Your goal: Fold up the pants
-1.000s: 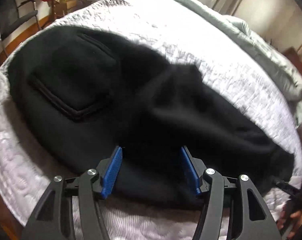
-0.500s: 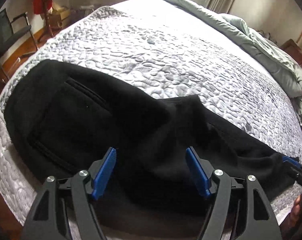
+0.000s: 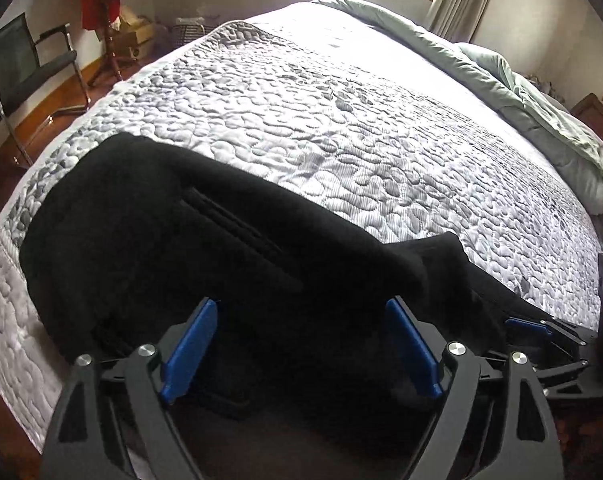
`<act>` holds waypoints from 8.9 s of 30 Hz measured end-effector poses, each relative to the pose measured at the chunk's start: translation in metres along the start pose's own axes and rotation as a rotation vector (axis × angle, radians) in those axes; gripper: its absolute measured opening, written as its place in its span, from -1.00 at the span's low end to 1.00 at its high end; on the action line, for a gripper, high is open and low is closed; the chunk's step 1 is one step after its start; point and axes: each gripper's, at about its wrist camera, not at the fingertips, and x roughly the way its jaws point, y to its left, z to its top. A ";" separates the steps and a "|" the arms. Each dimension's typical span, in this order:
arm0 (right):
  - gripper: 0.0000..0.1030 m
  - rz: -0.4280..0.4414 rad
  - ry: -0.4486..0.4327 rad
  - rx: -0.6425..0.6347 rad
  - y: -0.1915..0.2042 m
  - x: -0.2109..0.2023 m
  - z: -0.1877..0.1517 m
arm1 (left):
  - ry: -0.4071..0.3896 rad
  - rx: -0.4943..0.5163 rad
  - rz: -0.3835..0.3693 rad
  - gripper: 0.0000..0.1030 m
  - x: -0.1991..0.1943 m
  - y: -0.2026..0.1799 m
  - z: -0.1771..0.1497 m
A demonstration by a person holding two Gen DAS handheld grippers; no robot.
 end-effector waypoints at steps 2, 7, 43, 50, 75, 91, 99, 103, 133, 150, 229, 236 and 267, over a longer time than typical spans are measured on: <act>0.09 -0.019 0.002 -0.041 0.002 0.000 0.002 | -0.008 0.008 0.007 0.72 0.001 0.001 0.001; -0.93 0.057 0.006 -0.062 -0.003 -0.007 0.003 | -0.016 0.009 0.016 0.75 0.004 0.006 0.002; -0.28 -0.283 -0.250 0.692 -0.267 -0.188 -0.258 | -0.020 0.359 0.067 0.92 0.035 -0.148 -0.073; 0.15 -0.369 -0.352 0.704 -0.311 -0.246 -0.278 | 0.019 0.321 -0.011 0.92 0.013 -0.165 -0.077; -0.47 -0.228 -0.374 0.648 -0.364 -0.257 -0.301 | 0.075 0.348 -0.009 0.92 0.026 -0.214 -0.095; -0.96 -0.281 -0.344 0.592 -0.357 -0.260 -0.291 | 0.051 0.322 -0.040 0.92 0.019 -0.218 -0.094; -0.79 -0.318 -0.252 0.647 -0.360 -0.229 -0.304 | 0.052 0.395 0.013 0.93 0.035 -0.229 -0.107; -0.15 -0.316 -0.325 0.706 -0.347 -0.252 -0.318 | 0.079 0.354 -0.027 0.92 0.028 -0.226 -0.103; -0.63 -0.201 -0.554 0.780 -0.327 -0.291 -0.348 | -0.008 0.325 -0.051 0.92 0.010 -0.263 -0.115; 0.18 -0.462 -0.409 0.926 -0.303 -0.273 -0.366 | 0.044 0.309 -0.052 0.92 -0.014 -0.192 -0.109; 0.58 -0.246 -0.049 0.306 -0.061 -0.060 -0.146 | 0.076 0.166 0.041 0.33 -0.003 -0.108 -0.085; 0.53 -0.195 -0.088 0.451 -0.087 -0.085 -0.171 | 0.041 0.310 -0.011 0.42 -0.012 -0.156 -0.095; 0.66 -0.314 -0.249 0.897 -0.313 -0.199 -0.343 | 0.158 0.315 -0.106 0.71 0.018 -0.270 -0.120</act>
